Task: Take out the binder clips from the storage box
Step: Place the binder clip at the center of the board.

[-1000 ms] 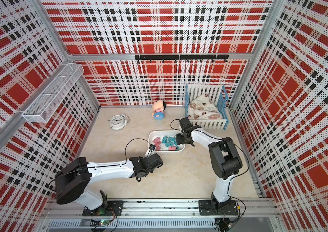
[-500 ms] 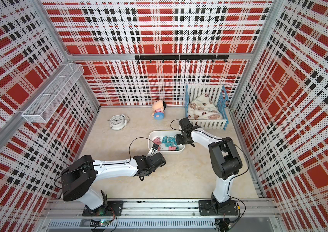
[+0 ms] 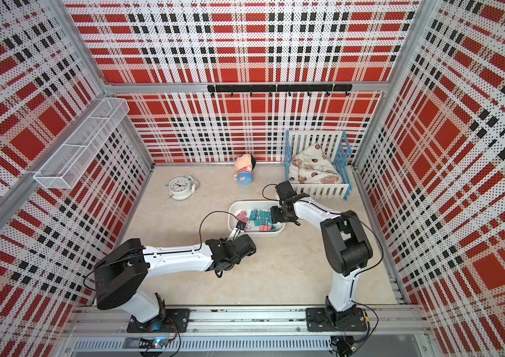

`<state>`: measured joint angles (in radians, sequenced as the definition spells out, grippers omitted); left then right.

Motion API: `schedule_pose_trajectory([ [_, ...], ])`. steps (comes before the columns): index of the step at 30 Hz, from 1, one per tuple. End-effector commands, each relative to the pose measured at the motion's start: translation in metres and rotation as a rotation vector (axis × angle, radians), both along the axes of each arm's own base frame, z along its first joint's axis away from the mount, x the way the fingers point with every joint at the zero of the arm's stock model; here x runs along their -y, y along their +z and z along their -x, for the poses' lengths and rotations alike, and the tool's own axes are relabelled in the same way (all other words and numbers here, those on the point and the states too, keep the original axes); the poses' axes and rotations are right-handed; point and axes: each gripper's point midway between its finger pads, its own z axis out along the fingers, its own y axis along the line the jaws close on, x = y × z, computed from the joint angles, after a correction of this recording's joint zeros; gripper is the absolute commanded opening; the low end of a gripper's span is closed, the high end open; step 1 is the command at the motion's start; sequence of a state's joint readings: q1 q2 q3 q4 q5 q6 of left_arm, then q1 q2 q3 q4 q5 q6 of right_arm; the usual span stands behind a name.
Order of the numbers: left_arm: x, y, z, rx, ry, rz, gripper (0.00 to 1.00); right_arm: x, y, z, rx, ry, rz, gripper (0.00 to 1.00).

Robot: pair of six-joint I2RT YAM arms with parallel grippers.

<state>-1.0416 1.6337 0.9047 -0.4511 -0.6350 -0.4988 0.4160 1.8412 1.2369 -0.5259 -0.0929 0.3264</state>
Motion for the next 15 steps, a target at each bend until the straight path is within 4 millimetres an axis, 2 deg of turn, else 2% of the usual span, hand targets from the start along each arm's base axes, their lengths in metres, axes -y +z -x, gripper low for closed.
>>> schedule_pose_trajectory([
  [1,0.013,0.013,-0.004,0.020,-0.026,0.025,0.31,-0.006,-0.003,-0.001,-0.005,0.016,-0.005,0.60],
  [6,0.025,0.021,-0.003,0.022,-0.067,0.054,0.31,-0.005,-0.001,-0.002,0.000,0.016,-0.001,0.61],
  [12,0.044,0.059,-0.008,0.116,-0.123,0.145,0.34,-0.006,0.002,-0.002,0.010,0.021,-0.003,0.61],
  [15,0.041,0.086,-0.027,0.160,-0.124,0.251,0.34,-0.007,0.002,-0.003,0.008,0.024,-0.007,0.61],
])
